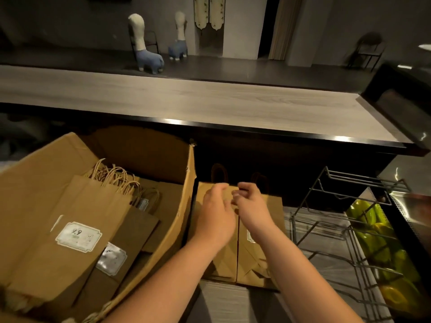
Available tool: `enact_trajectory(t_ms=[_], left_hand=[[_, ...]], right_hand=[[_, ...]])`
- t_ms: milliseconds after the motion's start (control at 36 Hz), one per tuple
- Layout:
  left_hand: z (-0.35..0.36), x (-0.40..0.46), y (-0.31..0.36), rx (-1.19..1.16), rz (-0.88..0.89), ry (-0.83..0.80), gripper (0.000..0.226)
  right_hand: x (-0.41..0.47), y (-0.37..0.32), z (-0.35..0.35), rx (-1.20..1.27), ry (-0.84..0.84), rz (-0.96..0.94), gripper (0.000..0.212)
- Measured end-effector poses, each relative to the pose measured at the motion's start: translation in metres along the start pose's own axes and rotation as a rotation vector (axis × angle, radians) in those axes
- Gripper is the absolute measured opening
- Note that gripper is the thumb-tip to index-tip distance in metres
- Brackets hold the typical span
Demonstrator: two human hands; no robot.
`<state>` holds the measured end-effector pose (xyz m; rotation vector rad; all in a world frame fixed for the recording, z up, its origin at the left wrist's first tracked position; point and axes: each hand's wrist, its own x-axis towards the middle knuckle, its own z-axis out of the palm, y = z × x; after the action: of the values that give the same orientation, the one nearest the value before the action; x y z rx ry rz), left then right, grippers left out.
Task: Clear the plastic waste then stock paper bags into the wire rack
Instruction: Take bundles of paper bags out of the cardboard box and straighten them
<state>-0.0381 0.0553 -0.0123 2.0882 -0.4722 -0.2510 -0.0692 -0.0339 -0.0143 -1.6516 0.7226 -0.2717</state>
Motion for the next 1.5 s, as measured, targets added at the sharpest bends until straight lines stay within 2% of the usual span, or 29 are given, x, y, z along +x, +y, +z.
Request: enact_trajectory(t_ms=[139,306,500,583,667,778,861,972,1056,1139,1194,1278,1417,1500], left_hand=[[-0.035,-0.005,0.05,-0.343,0.029,0.111,0.033],[-0.106,-0.006,0.066,-0.424,0.086,0.191,0.031],[-0.21,0.008,0.008,-0.281,-0.072,0.072,0.027],[-0.25,0.02,-0.031,-0.165,-0.23,-0.006,0.02],[-0.289,0.031,-0.079,-0.037,-0.419,-0.068,0.011],[-0.321,0.042,-0.141,0.294,-0.561,-0.171,0.016],[-0.328,0.047,-0.173,0.458,-0.616,-0.265,0.021],[-0.32,0.05,-0.195,0.49,-0.631,-0.386,0.022],[-0.316,0.055,-0.207,0.507,-0.641,-0.431,0.025],[-0.315,0.06,-0.214,0.49,-0.657,-0.439,0.025],[-0.315,0.062,-0.215,0.496,-0.659,-0.456,0.027],[-0.313,0.063,-0.215,0.48,-0.659,-0.466,0.032],[-0.312,0.063,-0.214,0.451,-0.656,-0.435,0.06],[-0.311,0.063,-0.214,0.413,-0.662,-0.434,0.059]], right_hand=[[-0.009,-0.063,0.007,0.128,-0.008,-0.158,0.018],[-0.021,-0.12,0.04,0.189,-0.139,-0.267,0.013],[-0.023,-0.141,0.122,-0.04,-0.283,-0.26,0.022],[-0.021,-0.142,0.161,-0.119,-0.365,-0.18,0.024],[-0.016,-0.14,0.206,-0.228,-0.438,-0.089,0.017],[-0.006,-0.122,0.256,-0.482,-0.483,0.052,0.042],[0.0,-0.104,0.273,-0.705,-0.505,0.118,0.04],[0.007,-0.073,0.268,-1.053,-0.555,0.173,0.032],[0.015,-0.049,0.257,-1.172,-0.536,0.281,0.035],[0.023,-0.037,0.25,-1.166,-0.53,0.362,0.042],[0.025,-0.035,0.249,-1.162,-0.545,0.378,0.038],[0.024,-0.039,0.248,-1.144,-0.535,0.332,0.034],[0.031,-0.049,0.242,-1.025,-0.469,0.242,0.039],[0.034,-0.055,0.24,-0.924,-0.482,0.242,0.041]])
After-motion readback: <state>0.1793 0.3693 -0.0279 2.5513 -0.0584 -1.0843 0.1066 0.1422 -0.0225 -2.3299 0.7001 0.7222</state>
